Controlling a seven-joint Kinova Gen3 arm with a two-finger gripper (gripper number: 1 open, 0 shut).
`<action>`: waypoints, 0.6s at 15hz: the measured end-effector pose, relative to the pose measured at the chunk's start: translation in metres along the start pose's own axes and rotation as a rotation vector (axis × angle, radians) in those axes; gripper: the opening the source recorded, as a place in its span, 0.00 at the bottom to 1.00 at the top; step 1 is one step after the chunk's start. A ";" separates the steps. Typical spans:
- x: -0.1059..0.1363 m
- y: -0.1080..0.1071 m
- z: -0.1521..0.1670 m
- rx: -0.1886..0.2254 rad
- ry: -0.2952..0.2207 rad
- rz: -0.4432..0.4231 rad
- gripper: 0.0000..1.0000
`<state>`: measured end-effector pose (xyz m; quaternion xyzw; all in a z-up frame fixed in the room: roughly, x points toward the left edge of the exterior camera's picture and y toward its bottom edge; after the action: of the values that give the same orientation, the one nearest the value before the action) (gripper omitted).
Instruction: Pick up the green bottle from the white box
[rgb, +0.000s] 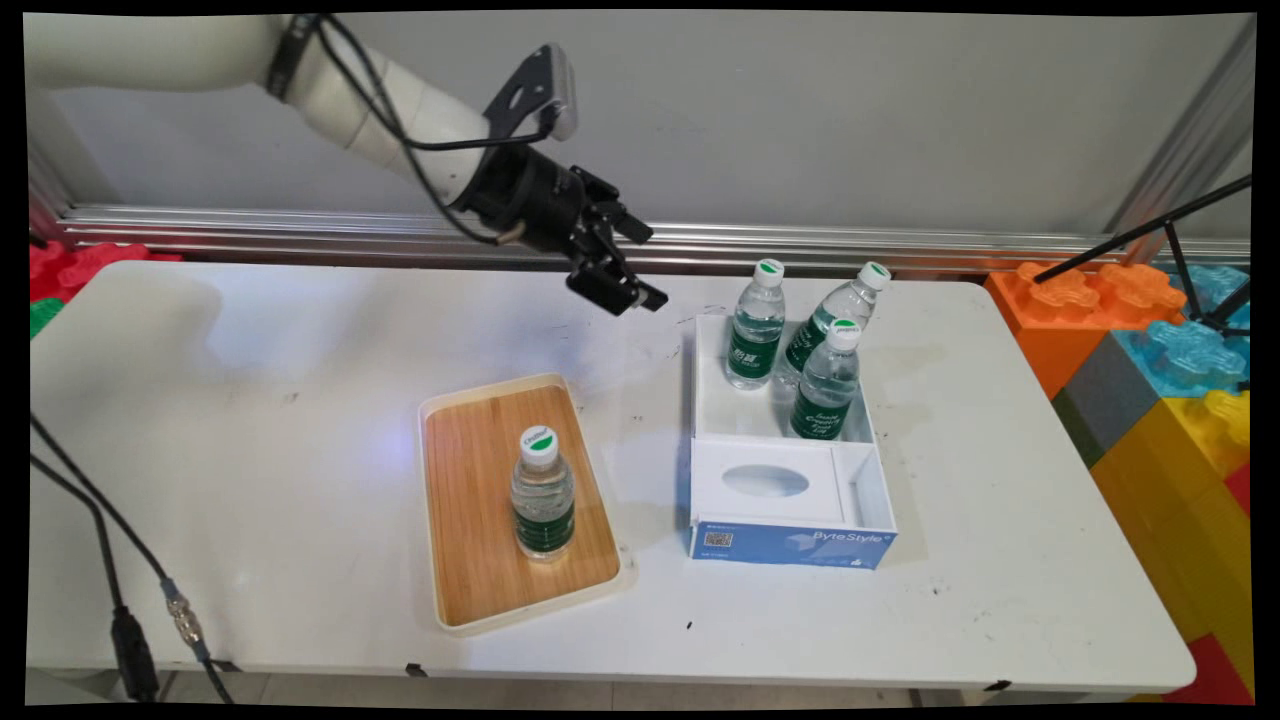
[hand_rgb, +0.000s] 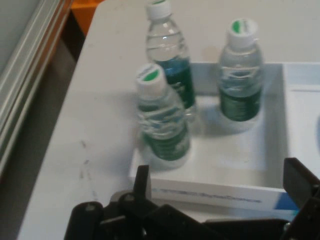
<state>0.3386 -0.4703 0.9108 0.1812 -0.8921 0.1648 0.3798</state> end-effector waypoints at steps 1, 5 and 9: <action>-0.001 -0.009 0.008 0.004 -0.005 0.004 1.00; -0.012 -0.043 0.043 -0.003 -0.023 0.025 1.00; -0.027 -0.067 0.083 -0.032 -0.033 0.011 1.00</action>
<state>0.3346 -0.5599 0.8465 0.1731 -0.9016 0.1498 0.3670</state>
